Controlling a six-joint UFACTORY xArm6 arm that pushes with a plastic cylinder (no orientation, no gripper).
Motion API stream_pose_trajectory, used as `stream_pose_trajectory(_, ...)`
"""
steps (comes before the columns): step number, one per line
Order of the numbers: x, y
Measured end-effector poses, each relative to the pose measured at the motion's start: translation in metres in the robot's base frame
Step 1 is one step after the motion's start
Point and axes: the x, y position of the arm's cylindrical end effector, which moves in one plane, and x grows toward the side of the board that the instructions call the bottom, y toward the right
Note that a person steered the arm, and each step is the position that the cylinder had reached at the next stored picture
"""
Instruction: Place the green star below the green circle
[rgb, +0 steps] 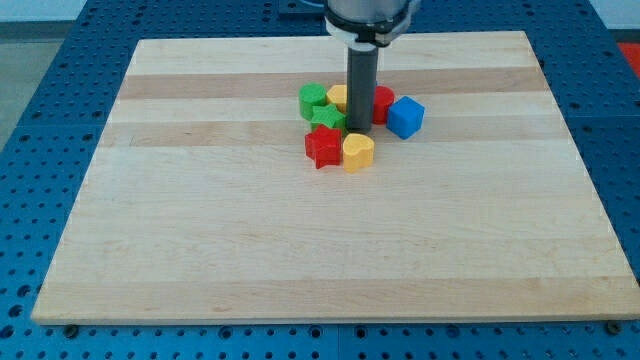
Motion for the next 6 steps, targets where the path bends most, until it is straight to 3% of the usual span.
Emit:
stream_pose_trajectory(2, -0.022, 0.0)
stream_pose_trajectory(6, 0.012, -0.016)
